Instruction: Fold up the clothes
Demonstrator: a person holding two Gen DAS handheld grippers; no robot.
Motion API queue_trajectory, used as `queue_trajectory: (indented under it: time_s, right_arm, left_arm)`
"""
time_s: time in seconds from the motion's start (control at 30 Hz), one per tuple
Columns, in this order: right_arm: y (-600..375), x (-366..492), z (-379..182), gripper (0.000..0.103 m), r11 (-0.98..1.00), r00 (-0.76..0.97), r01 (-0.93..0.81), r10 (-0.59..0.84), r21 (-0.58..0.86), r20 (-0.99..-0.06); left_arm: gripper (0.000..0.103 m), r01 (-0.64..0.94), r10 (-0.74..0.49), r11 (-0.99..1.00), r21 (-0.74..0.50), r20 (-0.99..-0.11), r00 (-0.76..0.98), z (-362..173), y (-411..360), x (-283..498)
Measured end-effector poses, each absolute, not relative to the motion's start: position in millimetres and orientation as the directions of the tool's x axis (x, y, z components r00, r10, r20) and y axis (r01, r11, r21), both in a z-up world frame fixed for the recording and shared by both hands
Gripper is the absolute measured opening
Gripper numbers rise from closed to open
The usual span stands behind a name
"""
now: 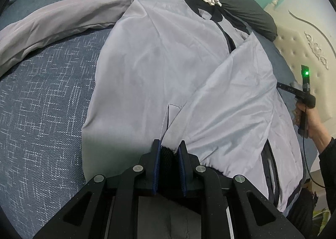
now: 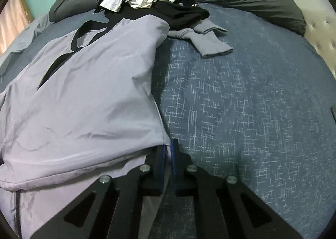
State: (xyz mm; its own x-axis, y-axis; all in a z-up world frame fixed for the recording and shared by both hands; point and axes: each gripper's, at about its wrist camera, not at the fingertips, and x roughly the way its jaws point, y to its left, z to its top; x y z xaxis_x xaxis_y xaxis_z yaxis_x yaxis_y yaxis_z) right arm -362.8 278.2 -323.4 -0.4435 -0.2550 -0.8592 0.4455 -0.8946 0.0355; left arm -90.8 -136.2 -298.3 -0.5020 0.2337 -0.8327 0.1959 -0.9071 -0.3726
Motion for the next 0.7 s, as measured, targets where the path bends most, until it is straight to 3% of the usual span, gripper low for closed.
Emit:
queue_trajectory:
  time_s: [0.23,0.27,0.3,0.37,0.7]
  right_arm:
    - [306.6,-363.4,-282.6,0.009,-0.909,-0.427,0.397,-0.306,0.127,-0.851]
    - [304.6,-370.2,-275.6,0.018,-0.910,-0.430,0.388,-0.318,0.145,-0.845]
    - [302.2,-377.2,-269.0,0.034,-0.911,-0.432,0.379,-0.331,0.164,-0.839]
    - [286.3,-398.9,-256.2,0.055,-0.902,-0.434,0.382,-0.366,0.200,-0.823]
    - [221.2,-502.3,-253.5,0.056,-0.911,-0.400,0.317,-0.381,0.265,-0.834]
  left_arm:
    - [0.017,0.192,0.234,-0.909,-0.370,-0.833,-0.501,-298.7,-135.4,-83.3]
    - [0.017,0.191,0.233,-0.909,-0.369,-0.834,-0.501,-298.7,-136.3,-81.3]
    - [0.017,0.191,0.233,-0.910,-0.369,-0.833,-0.501,-298.7,-136.8,-80.0]
    - [0.017,0.191,0.231,-0.910,-0.368,-0.833,-0.502,-298.5,-137.9,-77.5]
    - [0.017,0.182,0.229,-0.916,-0.357,-0.840,-0.492,-298.1,-139.7,-73.0]
